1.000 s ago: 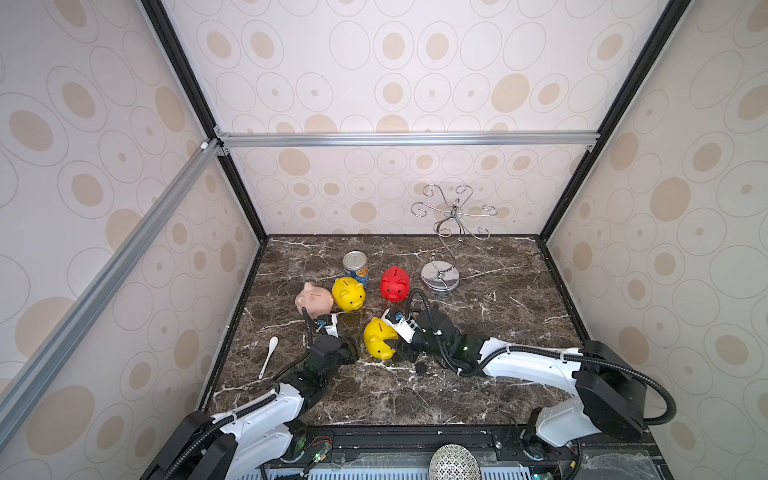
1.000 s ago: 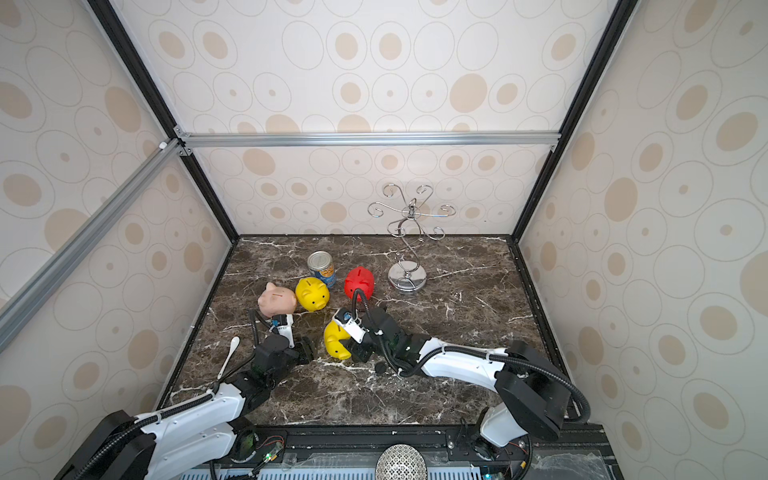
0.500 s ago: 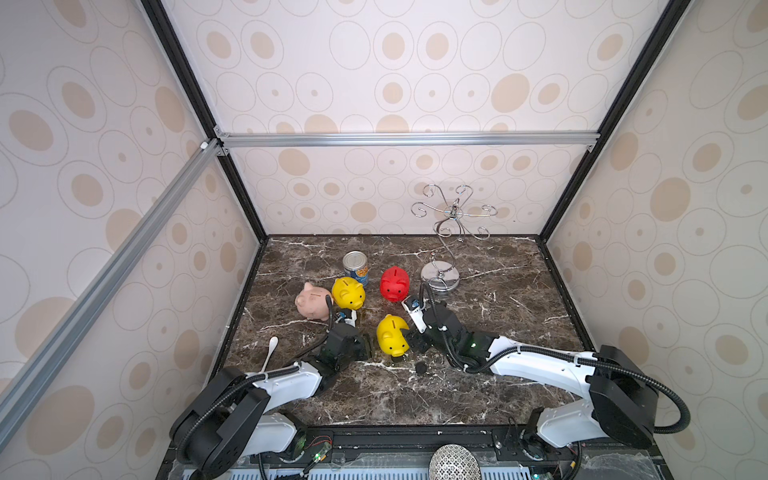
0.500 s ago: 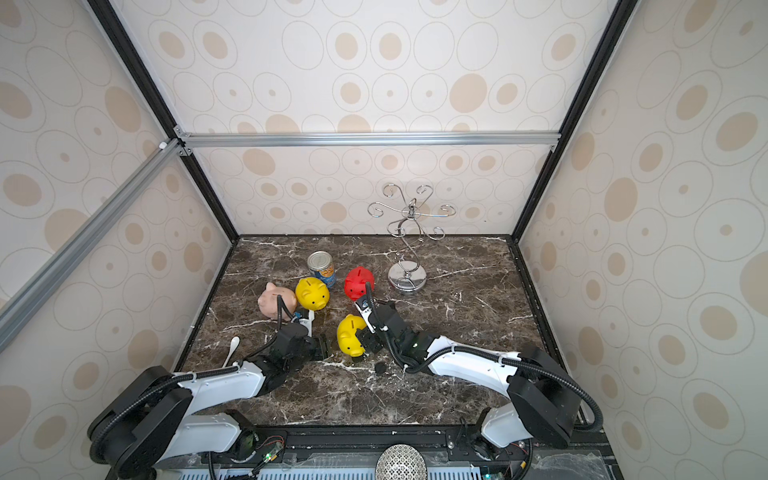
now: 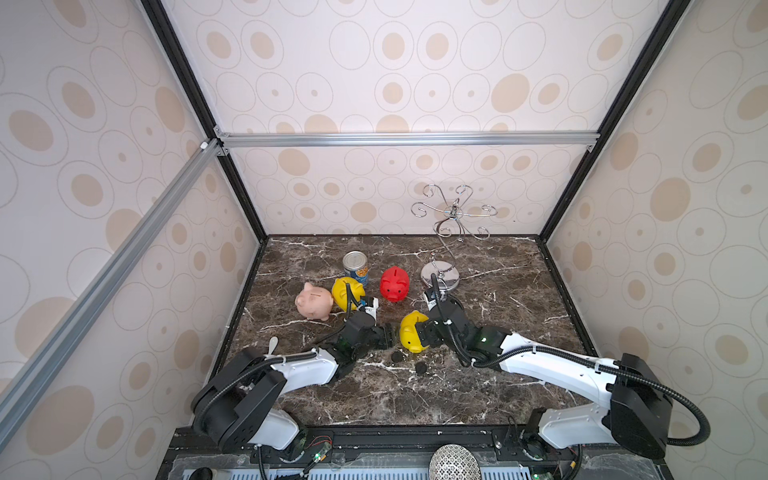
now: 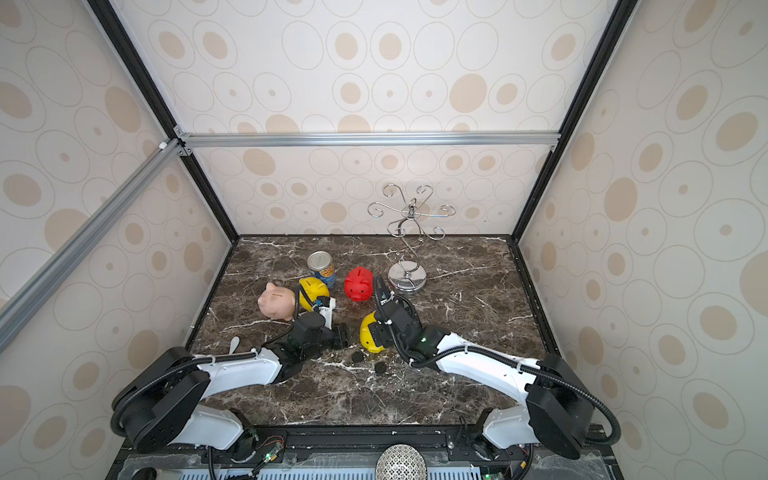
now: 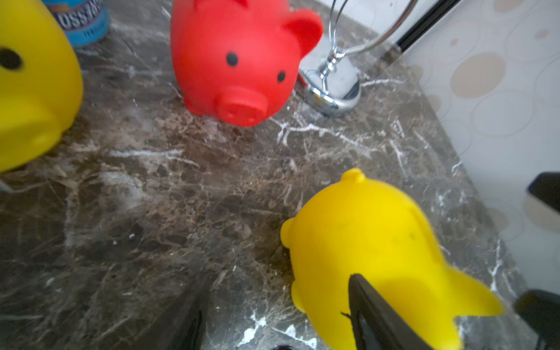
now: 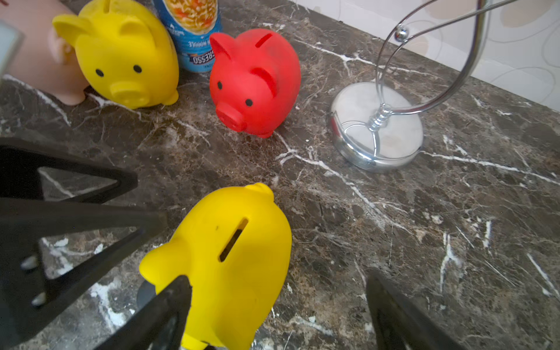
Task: Open piggy banks
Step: Move the piggy bank to the center of the board.
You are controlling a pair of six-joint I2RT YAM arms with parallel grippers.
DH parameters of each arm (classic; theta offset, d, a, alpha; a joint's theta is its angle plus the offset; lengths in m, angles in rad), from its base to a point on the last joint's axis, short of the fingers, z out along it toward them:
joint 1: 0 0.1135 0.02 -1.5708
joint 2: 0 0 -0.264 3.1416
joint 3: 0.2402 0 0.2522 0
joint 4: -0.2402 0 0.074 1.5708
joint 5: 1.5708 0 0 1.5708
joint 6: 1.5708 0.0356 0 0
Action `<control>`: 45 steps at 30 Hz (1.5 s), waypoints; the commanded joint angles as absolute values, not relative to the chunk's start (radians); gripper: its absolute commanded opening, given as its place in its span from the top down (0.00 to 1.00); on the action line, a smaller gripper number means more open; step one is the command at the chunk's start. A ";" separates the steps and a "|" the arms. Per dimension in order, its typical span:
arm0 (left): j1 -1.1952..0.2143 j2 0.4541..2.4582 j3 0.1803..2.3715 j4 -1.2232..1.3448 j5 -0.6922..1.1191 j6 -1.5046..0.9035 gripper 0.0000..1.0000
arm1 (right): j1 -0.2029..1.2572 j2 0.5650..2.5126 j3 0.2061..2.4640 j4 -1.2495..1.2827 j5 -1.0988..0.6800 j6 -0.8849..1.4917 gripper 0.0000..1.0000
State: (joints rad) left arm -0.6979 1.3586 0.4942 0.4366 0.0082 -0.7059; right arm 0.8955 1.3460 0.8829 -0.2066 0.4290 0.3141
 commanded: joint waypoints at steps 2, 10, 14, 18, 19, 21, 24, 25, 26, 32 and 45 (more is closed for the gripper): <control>-0.685 1.206 0.500 0.297 -0.138 -0.693 0.22 | 0.943 1.400 0.959 -0.321 0.499 0.496 0.07; -0.654 1.069 0.437 0.219 -0.170 -0.728 0.11 | 1.036 1.559 1.068 -0.406 0.600 0.681 0.01; -0.646 1.027 0.421 0.211 -0.150 -0.723 0.09 | 1.035 1.586 1.037 -0.414 0.644 0.756 0.01; -0.632 0.985 0.419 0.200 -0.142 -0.700 0.08 | 0.984 1.651 1.033 -0.375 0.550 0.742 0.01; -0.628 0.981 0.423 0.193 -0.143 -0.698 0.08 | 0.976 1.656 1.027 -0.367 0.539 0.740 0.01; -0.622 0.971 0.423 0.185 -0.136 -0.693 0.07 | 0.956 1.653 1.007 -0.342 0.521 0.731 0.01; -0.615 0.955 0.416 0.185 -0.130 -0.692 0.07 | 0.928 1.625 0.972 -0.322 0.540 0.711 0.01; -0.614 0.953 0.412 0.189 -0.128 -0.693 0.07 | 0.914 1.619 0.963 -0.327 0.535 0.699 0.02; -0.614 0.950 0.408 0.197 -0.125 -0.693 0.07 | 0.898 1.611 0.947 -0.321 0.531 0.676 0.02; -0.610 0.941 0.409 0.208 -0.122 -0.677 0.07 | 0.727 1.562 0.863 -0.207 0.418 0.433 0.07; -0.585 0.939 0.450 0.172 -0.148 -0.644 0.03 | 0.622 1.555 0.939 -0.270 0.332 0.239 0.01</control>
